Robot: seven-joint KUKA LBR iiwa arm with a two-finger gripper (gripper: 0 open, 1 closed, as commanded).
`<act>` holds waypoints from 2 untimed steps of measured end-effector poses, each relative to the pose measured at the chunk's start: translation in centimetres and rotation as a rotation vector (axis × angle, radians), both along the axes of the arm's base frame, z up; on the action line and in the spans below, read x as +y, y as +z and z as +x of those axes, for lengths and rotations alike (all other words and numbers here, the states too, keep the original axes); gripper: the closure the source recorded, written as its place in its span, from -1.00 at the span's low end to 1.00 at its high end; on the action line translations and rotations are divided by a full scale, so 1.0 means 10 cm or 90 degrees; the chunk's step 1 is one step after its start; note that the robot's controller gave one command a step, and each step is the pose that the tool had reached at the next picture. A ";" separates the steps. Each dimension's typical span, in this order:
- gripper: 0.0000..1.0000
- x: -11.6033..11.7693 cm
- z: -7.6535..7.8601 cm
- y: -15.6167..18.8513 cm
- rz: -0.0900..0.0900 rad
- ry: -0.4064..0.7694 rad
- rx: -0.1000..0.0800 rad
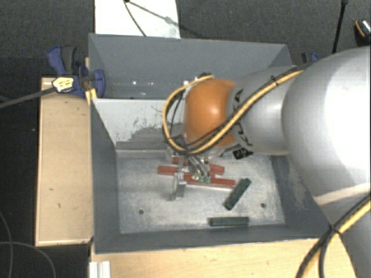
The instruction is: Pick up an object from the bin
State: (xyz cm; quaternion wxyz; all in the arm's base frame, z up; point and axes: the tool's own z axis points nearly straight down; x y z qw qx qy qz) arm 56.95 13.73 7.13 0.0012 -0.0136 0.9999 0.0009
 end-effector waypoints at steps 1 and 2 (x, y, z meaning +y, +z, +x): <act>-1.00 -0.68 0.25 0.00 -0.003 0.042 -0.003; 1.00 -0.63 0.24 0.00 0.000 0.044 -0.001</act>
Offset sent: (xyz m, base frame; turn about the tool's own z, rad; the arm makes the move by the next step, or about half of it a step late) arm 0.0226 -0.0629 -0.0013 -0.0730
